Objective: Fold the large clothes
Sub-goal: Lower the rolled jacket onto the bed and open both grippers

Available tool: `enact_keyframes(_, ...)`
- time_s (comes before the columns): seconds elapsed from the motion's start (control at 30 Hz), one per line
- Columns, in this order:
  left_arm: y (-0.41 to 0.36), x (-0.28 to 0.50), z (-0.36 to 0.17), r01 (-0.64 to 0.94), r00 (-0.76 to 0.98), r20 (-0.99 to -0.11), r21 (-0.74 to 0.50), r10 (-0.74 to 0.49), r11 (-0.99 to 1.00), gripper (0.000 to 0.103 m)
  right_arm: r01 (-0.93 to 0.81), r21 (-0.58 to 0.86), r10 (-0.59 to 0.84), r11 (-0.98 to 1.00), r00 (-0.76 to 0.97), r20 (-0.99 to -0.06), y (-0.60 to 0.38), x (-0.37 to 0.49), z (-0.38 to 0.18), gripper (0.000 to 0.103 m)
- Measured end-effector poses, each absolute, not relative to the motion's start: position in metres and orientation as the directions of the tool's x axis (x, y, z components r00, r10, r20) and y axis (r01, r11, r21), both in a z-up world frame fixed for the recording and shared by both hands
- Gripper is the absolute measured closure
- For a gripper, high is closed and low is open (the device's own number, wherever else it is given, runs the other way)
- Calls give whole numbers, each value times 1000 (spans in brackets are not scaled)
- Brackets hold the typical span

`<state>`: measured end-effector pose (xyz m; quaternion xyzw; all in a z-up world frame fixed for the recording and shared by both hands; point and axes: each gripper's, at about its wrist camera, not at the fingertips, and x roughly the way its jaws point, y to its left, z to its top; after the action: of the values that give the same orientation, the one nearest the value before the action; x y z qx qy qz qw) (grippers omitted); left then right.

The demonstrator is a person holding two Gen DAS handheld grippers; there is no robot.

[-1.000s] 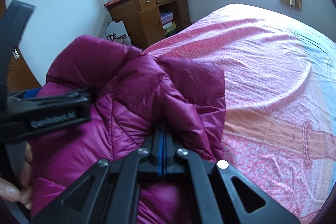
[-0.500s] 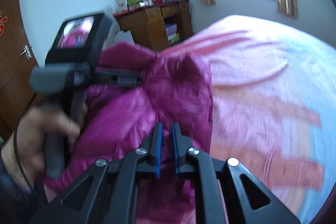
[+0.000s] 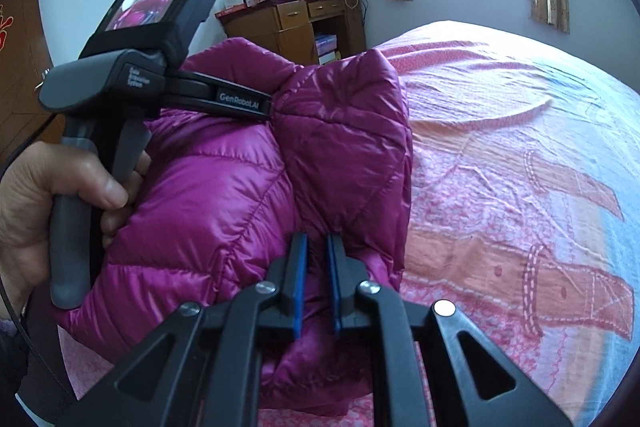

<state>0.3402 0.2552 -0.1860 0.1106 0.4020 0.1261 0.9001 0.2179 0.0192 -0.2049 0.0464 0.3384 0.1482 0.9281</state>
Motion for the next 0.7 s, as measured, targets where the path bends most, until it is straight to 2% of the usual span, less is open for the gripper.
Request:
enact_keyframes(0.17, 248, 329, -186, -137, 651, -681, 332, 337, 933, 3, -238, 193, 306, 952, 721, -622, 15, 216, -205, 89)
enact_keyframes(0.37, 253, 298, -174, -111, 674, -690, 258, 263, 960, 3, -241, 209, 319, 948, 690, -649, 12, 233, -199, 90)
enact_keyframes(0.63, 264, 211, -143, -117, 735, -643, 191, 215, 974, 3, -233, 179, 292, 956, 691, -661, 9, 238, -192, 89)
enact_keyframes(0.7, 266, 190, -140, -124, 741, -631, 209, 230, 970, 3, -222, 202, 300, 954, 694, -654, 8, 231, -191, 84)
